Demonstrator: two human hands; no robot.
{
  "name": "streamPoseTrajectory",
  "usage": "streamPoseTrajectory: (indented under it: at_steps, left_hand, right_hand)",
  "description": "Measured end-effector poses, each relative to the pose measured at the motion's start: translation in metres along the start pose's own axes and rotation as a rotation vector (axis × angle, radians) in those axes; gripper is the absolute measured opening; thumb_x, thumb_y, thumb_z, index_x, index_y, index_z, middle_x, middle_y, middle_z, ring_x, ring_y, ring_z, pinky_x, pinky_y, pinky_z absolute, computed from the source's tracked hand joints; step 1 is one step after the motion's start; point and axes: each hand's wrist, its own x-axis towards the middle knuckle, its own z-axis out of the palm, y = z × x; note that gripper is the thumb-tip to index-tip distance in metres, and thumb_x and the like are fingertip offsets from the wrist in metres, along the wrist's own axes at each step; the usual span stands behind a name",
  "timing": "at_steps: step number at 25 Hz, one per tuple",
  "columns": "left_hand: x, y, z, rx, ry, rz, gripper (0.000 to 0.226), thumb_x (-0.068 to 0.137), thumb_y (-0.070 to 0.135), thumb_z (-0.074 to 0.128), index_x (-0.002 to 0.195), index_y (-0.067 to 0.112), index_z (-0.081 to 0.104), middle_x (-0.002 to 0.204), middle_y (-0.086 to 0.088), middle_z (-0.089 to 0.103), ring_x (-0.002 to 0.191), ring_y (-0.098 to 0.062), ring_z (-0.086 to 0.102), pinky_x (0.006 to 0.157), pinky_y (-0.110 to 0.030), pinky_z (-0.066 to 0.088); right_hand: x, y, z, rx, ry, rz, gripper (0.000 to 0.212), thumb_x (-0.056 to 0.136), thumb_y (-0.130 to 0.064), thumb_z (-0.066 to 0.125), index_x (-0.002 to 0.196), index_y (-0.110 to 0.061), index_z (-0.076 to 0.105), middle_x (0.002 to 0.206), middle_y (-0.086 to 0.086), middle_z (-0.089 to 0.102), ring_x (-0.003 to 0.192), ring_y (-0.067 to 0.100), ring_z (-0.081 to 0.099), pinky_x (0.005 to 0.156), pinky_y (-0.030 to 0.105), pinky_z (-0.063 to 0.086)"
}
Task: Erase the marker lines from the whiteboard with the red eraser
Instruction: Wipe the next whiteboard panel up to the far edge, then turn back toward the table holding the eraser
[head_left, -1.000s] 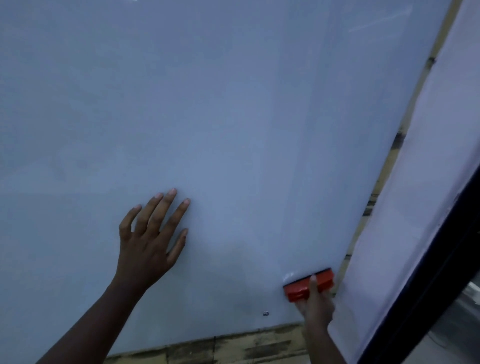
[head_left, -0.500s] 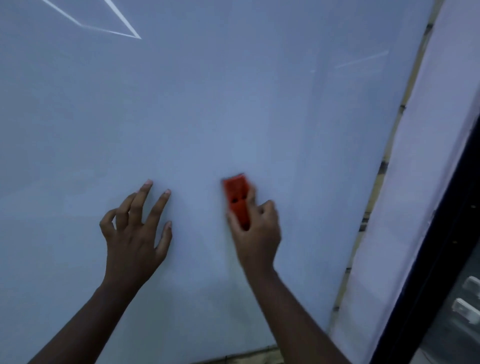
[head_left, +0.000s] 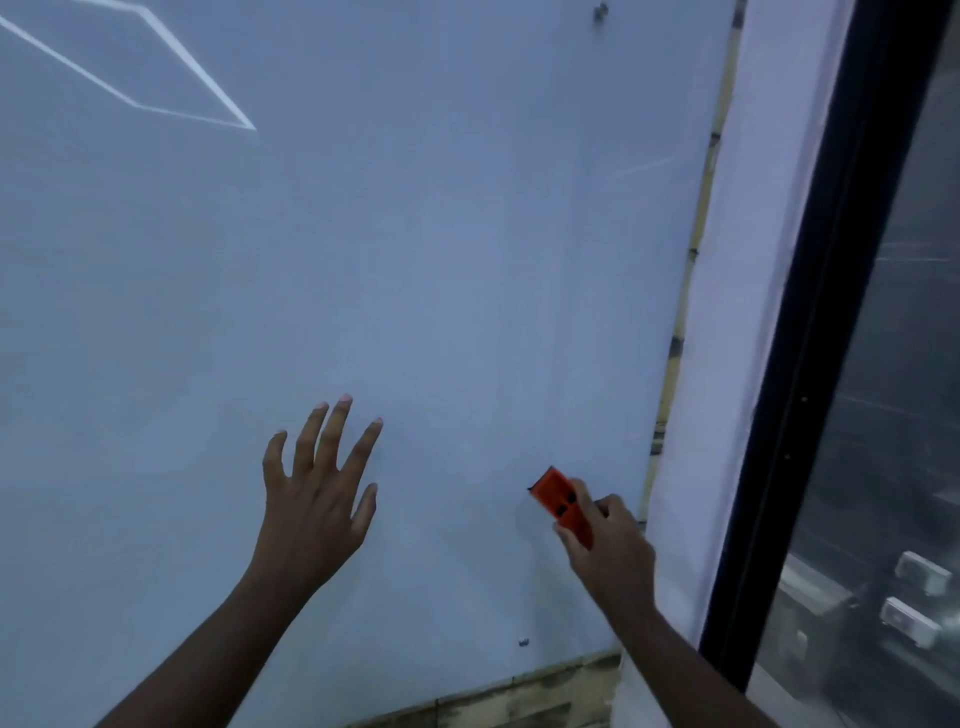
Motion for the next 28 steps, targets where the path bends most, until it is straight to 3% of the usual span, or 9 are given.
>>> streamPoseTrajectory:
  at_steps: [6,13,19,23,28]
  left_hand:
    - [0.024,0.016,-0.059,0.07,0.038,-0.029,0.074,0.1,0.048,0.039,0.167,0.017,0.034,0.178,-0.017,0.013,0.163,-0.039,0.019,0.123,-0.07,0.017]
    - [0.015,0.081,-0.121,0.066,0.019,-0.063,0.078,0.101,0.056,0.035,0.169,0.017,0.028,0.179,-0.015,0.009,0.165,-0.036,0.014,0.125,-0.07,0.014]
    - [-0.024,0.105,-0.178,0.098,-0.085,-0.089,0.082,0.103,0.065,0.03,0.171,0.02,0.021,0.18,-0.011,0.003,0.166,-0.034,0.007,0.126,-0.068,0.007]
    - [-0.062,0.084,-0.212,0.159,-0.118,-0.133,0.084,0.102,0.068,0.028,0.171,0.02,0.021,0.18,-0.011,0.003,0.166,-0.033,0.006,0.126,-0.067,0.006]
    - [-0.116,0.039,-0.26,0.248,-0.207,-0.229,0.087,0.101,0.073,0.023,0.17,0.021,0.022,0.18,-0.01,0.005,0.166,-0.033,0.007,0.126,-0.067,0.006]
  right_hand:
    - [0.052,0.019,-0.088,0.061,0.181,-0.038,0.071,0.08,-0.041,0.083,0.143,-0.026,0.054,0.1,0.002,0.053,0.084,0.019,0.057,0.06,0.03,0.053]
    - [0.041,0.053,-0.168,0.065,0.304,-0.233,0.072,0.079,-0.038,0.085,0.143,-0.021,0.057,0.098,0.004,0.055,0.082,0.022,0.056,0.058,0.033,0.052]
    - [0.006,0.057,-0.212,0.086,0.255,-0.241,0.071,0.087,-0.045,0.076,0.149,-0.025,0.049,0.103,0.009,0.054,0.087,0.026,0.058,0.063,0.034,0.05]
    - [-0.012,0.035,-0.213,0.194,0.187,-0.183,0.073,0.087,-0.048,0.075,0.151,-0.029,0.046,0.104,0.006,0.052,0.091,0.023,0.057,0.064,0.033,0.051]
    - [-0.051,-0.023,-0.198,0.301,0.087,-0.266,0.075,0.085,-0.052,0.075,0.152,-0.034,0.045,0.1,0.001,0.053,0.087,0.021,0.058,0.061,0.03,0.05]
